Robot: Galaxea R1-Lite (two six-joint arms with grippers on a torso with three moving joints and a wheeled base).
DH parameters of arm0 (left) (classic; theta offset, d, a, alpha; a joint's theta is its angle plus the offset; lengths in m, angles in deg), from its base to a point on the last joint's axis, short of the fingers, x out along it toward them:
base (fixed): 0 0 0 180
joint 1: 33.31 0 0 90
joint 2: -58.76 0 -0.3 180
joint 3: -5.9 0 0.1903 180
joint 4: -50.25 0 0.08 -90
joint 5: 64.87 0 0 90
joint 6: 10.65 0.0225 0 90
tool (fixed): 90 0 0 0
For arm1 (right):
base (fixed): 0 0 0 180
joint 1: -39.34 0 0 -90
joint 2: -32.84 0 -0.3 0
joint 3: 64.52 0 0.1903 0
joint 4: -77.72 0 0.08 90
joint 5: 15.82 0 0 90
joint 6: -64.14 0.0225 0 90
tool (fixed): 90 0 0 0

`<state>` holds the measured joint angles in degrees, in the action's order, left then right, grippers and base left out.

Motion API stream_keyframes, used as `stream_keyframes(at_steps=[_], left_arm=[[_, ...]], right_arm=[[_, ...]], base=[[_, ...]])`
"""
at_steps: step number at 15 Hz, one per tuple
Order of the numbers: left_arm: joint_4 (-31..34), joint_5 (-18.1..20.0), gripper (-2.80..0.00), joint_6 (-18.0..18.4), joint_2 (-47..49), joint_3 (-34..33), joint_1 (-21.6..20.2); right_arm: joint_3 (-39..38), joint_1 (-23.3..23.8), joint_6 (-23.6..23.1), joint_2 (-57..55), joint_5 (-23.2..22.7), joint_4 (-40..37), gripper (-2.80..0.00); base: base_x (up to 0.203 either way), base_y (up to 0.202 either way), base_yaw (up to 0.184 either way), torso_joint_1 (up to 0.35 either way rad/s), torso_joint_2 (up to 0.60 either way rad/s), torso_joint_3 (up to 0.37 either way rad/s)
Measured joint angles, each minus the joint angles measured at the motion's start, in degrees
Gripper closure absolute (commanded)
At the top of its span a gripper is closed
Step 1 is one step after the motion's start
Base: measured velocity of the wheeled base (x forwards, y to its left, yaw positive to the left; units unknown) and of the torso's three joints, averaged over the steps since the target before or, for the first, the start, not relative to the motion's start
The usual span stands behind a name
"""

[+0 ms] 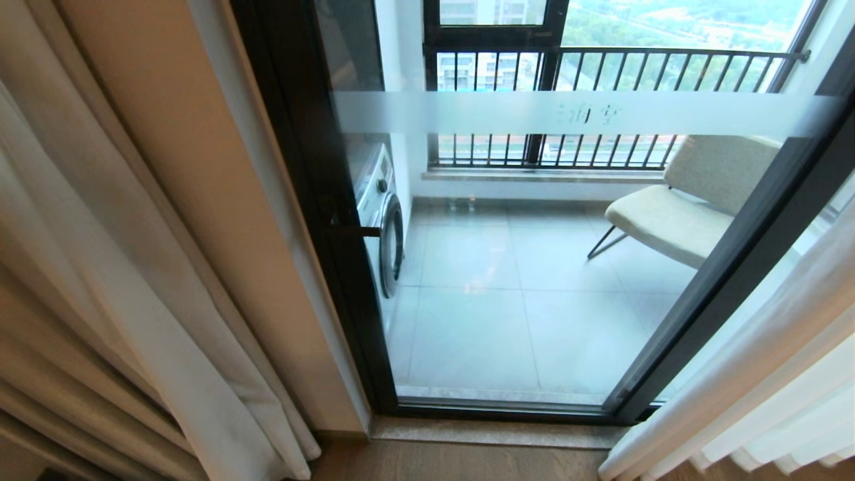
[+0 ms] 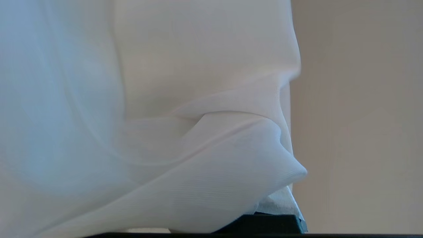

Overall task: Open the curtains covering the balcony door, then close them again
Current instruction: Pull the inner curtains open on both sides

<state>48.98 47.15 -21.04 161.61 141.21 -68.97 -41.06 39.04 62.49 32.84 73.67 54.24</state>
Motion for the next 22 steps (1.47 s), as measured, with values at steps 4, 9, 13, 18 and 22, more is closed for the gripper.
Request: stream_keyframes(at_steps=[4,9,13,18,22], left_arm=[[-0.26,-0.35,-2.80,0.03,-3.17,-3.86,0.00],[-0.35,-0.38,-2.80,0.06,-7.83,-9.76,-0.11],[-0.32,-0.41,-2.80,0.03,-14.16,-19.05,-0.29],[-0.32,-0.29,-2.80,0.00,-24.39,-33.44,-1.59],[-0.24,-0.13,-2.80,-0.15,-31.85,-42.93,-2.60]], right_arm=[[0.00,0.00,0.00,0.00,0.02,-0.02,0.00],[0.00,0.00,0.02,0.00,0.02,0.00,0.00],[0.00,0.00,0.00,0.00,0.00,-0.02,0.00],[0.00,0.00,0.00,0.00,-0.01,-0.02,0.00],[0.00,0.00,0.01,0.00,0.01,-0.02,0.00]], base=[[0.000,0.000,0.000,0.000,0.00,0.000],[0.000,0.000,0.000,0.000,0.00,0.000],[0.000,0.000,0.000,0.000,0.00,0.000],[0.000,0.000,0.000,0.000,0.00,0.000],[0.000,0.000,0.000,0.000,0.00,0.000]])
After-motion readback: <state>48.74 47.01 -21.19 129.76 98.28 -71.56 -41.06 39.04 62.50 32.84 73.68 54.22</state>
